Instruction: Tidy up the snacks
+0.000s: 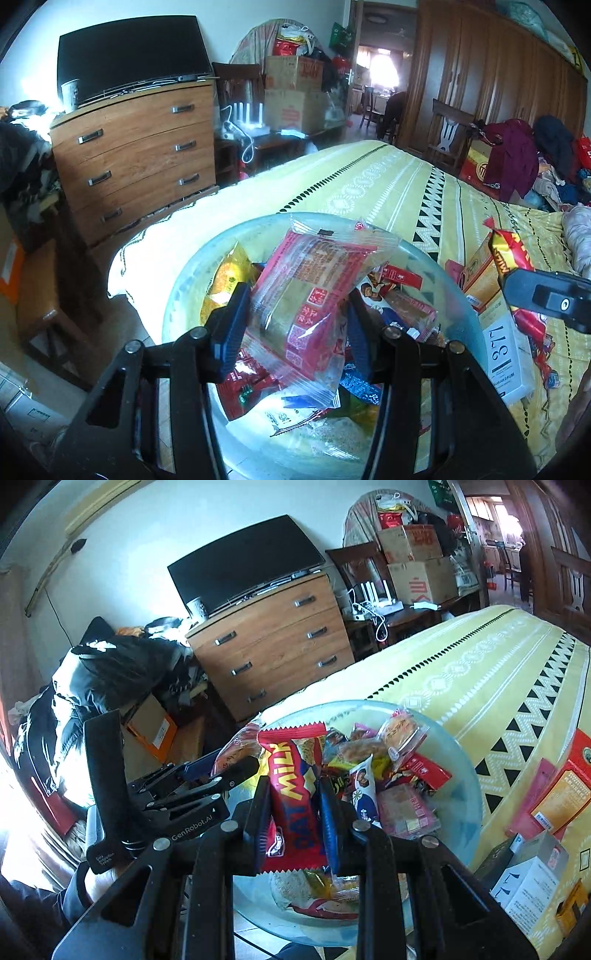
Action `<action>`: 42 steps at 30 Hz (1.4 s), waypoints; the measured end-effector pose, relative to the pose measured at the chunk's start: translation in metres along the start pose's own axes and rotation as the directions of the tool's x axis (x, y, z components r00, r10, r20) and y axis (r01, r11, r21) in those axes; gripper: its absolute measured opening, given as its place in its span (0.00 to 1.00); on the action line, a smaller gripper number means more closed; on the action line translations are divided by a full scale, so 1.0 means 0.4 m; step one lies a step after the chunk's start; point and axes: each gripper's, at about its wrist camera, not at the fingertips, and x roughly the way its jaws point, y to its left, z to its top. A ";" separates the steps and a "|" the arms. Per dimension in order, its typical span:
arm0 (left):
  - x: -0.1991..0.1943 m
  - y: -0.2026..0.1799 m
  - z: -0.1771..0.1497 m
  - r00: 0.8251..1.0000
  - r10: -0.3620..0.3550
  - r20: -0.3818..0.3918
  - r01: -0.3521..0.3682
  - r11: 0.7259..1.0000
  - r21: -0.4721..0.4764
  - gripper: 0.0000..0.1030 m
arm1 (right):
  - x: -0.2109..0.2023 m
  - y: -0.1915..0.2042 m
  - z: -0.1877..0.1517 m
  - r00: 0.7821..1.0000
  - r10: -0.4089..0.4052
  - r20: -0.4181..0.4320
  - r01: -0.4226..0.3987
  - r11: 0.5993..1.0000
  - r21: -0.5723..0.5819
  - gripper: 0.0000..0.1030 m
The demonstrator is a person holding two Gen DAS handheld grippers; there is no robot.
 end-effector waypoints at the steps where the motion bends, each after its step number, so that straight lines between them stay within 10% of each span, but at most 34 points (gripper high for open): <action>1: -0.003 0.002 -0.001 1.000 0.000 0.000 0.000 1.000 0.000 0.49 | -0.011 -0.010 -0.006 1.000 -0.002 0.000 0.002 1.000 0.002 0.27; 42: 0.012 0.010 -0.007 1.000 0.004 -0.005 -0.004 1.000 0.000 0.49 | 0.026 -0.015 -0.009 1.000 -0.007 -0.020 0.007 1.000 0.019 0.28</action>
